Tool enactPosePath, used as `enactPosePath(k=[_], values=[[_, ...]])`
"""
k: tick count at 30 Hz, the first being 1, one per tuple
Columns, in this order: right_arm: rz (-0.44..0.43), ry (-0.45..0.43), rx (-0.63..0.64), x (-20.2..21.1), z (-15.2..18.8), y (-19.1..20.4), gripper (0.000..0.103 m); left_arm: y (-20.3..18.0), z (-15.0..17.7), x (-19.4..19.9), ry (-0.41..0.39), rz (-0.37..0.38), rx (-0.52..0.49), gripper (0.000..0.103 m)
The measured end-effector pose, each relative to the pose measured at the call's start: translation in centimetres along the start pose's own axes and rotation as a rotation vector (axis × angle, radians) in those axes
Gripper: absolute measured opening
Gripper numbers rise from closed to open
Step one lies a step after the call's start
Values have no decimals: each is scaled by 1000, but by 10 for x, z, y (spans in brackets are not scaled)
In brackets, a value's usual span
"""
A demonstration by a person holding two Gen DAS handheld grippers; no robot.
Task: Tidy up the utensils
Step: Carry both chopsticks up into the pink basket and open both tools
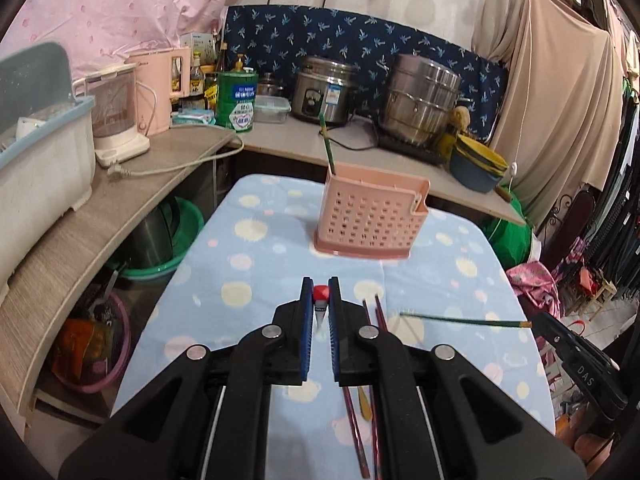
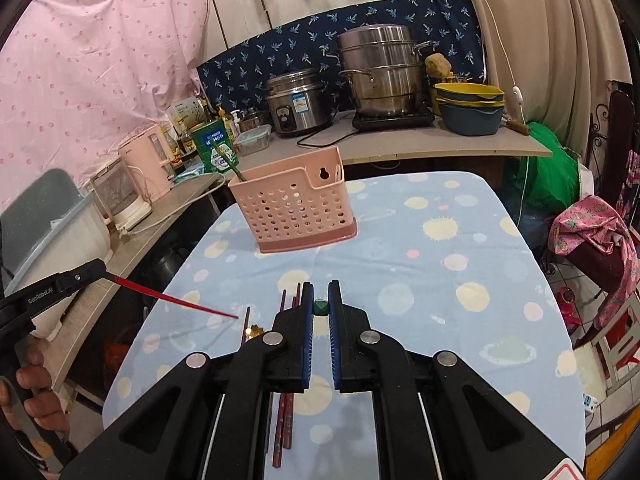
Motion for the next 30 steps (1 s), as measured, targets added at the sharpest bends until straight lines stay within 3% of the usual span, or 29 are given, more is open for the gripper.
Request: enactPosePath(k=[12,25,30], values=[[-78,-58,-82,-33,-67,-3,7,-15,-64,-30,-68,33,-4,7],[-109,-265,-110,-79,-178,10,7,-37,-181,-61,-260,53,-13,7],[-105,-346,-145,-103,-208,10,7,-39,-208,-89,-304,48,3,7]])
Point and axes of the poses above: each gripper's, at about its wrist camera, not at the fingertips, and x roughly against the way its jaws point, y to its left, z to its underside, the point moved 1 cm from there along -x, roughly the way its jaws point, and after that the axes turned 13 degrees about -y, right-handed, at the moved point
